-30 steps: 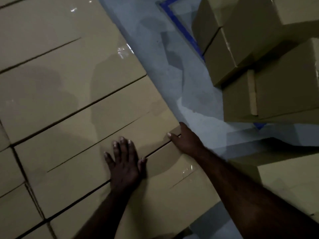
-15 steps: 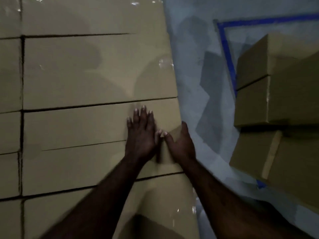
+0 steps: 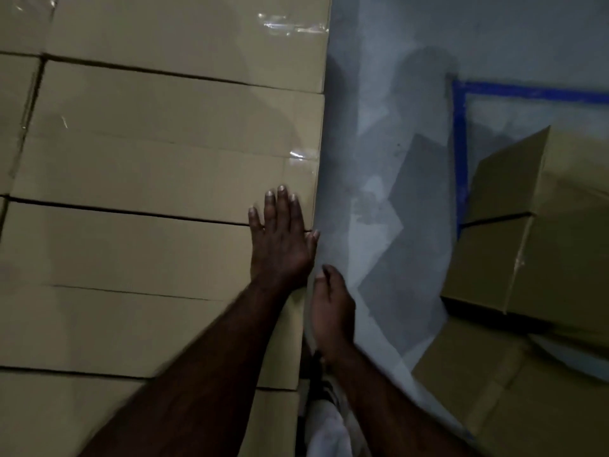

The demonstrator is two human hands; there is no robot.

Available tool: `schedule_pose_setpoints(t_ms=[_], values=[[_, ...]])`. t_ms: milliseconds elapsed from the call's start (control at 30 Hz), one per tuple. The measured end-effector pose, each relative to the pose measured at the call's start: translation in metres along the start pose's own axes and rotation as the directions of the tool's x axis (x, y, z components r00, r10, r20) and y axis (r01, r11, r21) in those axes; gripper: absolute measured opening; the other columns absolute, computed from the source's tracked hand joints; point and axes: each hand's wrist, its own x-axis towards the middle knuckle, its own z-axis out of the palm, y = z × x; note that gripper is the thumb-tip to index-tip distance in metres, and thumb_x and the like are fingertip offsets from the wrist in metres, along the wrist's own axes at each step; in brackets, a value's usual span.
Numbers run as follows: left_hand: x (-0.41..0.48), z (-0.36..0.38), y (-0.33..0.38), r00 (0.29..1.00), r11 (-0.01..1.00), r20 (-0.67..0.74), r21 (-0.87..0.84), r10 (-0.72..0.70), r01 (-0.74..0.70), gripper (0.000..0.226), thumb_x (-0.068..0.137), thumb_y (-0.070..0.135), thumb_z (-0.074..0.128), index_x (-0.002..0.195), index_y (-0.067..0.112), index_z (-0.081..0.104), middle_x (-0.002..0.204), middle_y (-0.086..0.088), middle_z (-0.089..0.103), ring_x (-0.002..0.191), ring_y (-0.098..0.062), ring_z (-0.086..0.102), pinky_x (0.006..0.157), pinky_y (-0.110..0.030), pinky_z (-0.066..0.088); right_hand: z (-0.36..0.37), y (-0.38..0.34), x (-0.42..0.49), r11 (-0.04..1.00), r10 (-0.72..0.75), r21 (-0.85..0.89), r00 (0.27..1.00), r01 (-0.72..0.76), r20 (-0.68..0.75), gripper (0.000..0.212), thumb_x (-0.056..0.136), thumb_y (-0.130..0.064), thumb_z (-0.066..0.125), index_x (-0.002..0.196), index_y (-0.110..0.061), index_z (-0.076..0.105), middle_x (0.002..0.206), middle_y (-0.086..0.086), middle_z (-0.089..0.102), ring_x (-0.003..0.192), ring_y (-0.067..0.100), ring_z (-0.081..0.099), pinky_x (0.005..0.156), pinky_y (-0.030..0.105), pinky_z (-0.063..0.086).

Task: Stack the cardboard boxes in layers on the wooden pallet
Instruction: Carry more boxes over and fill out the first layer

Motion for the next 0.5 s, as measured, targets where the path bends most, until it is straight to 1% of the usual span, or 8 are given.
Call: schedule_pose_setpoints(t_ms=[100,133,233,267,333,367,433,500], values=[[0.000,-0.013,0.006,0.995,0.997,0.075,-0.038,-0.061,0.064,0.077,0.096,0.051,0.009,0.158,0.006,0.009,0.166,-0.016,-0.004,0.153,-0.034,-0.005,0.121,-0.057,-0.004,-0.026,-0.045,0.027,0.992,-0.125,-0.005,0.992,0.125,-0.015,0.034,0.106,-0.031,0.046,0.126,-0.011,0.065,0.124,0.005,0.067,0.109,0.018,0.060,0.089,0.023,0.041],[0.001,-0.023,0.008,0.992,0.993,0.090,-0.066,-0.089,0.095,0.077,0.095,0.051,0.008,0.158,0.007,0.010,0.166,-0.015,-0.005,0.153,-0.033,-0.006,0.121,-0.056,-0.004,-0.034,-0.065,0.036,0.986,-0.165,-0.009,0.986,0.164,-0.020,0.033,0.106,-0.031,0.047,0.123,-0.010,0.066,0.121,0.006,0.068,0.105,0.019,0.060,0.086,0.024,0.040],[0.013,-0.064,0.008,0.985,0.966,0.066,-0.200,-0.157,0.167,0.067,0.100,0.040,0.031,0.156,0.005,0.018,0.165,-0.017,0.000,0.152,-0.035,-0.001,0.122,-0.052,0.001,-0.053,-0.119,0.060,0.976,-0.218,0.003,0.975,0.219,-0.046,0.033,0.105,-0.033,0.047,0.120,-0.009,0.065,0.117,0.008,0.068,0.097,0.018,0.057,0.083,0.025,0.039],[0.023,-0.080,0.005,0.986,0.955,0.041,-0.246,-0.161,0.166,0.066,0.100,0.035,0.037,0.156,0.005,0.019,0.165,-0.018,0.002,0.152,-0.035,-0.001,0.122,-0.050,0.003,-0.056,-0.137,0.069,0.975,-0.219,0.013,0.975,0.220,-0.047,0.035,0.105,-0.034,0.047,0.123,-0.010,0.063,0.118,0.007,0.067,0.099,0.018,0.057,0.084,0.025,0.039],[0.057,-0.112,-0.002,0.984,0.931,-0.012,-0.326,-0.177,0.164,0.064,0.101,0.033,0.039,0.155,0.005,0.022,0.165,-0.017,0.004,0.152,-0.034,0.001,0.122,-0.047,0.004,-0.049,-0.177,0.100,0.977,-0.214,0.012,0.977,0.214,0.003,0.041,0.104,-0.037,0.047,0.135,-0.012,0.056,0.129,0.006,0.063,0.116,0.024,0.057,0.091,0.024,0.039],[0.076,-0.123,-0.006,0.981,0.921,-0.039,-0.352,-0.190,0.165,0.065,0.099,0.035,0.036,0.155,0.005,0.023,0.165,-0.017,0.006,0.152,-0.034,0.001,0.122,-0.047,0.005,-0.043,-0.193,0.118,0.979,-0.206,0.013,0.978,0.205,0.033,0.046,0.104,-0.038,0.047,0.142,-0.012,0.050,0.137,0.006,0.059,0.124,0.026,0.054,0.097,0.025,0.039],[0.126,-0.142,-0.012,0.969,0.900,-0.083,-0.395,-0.233,0.183,0.074,0.094,0.044,0.029,0.155,0.004,0.023,0.165,-0.017,0.007,0.152,-0.034,0.003,0.122,-0.047,0.006,-0.023,-0.228,0.166,0.988,-0.155,0.022,0.986,0.153,0.064,0.057,0.103,-0.041,0.049,0.152,-0.014,0.037,0.152,0.009,0.046,0.137,0.027,0.045,0.111,0.032,0.036],[0.181,-0.147,-0.018,0.958,0.882,-0.096,-0.423,-0.269,0.206,0.079,0.092,0.051,0.026,0.156,0.004,0.020,0.166,-0.015,0.005,0.153,-0.032,0.000,0.122,-0.046,0.005,0.000,-0.258,0.213,0.996,-0.059,0.067,0.995,0.054,0.078,0.067,0.101,-0.050,0.049,0.156,-0.018,0.030,0.158,0.008,0.037,0.143,0.026,0.038,0.116,0.036,0.032]])
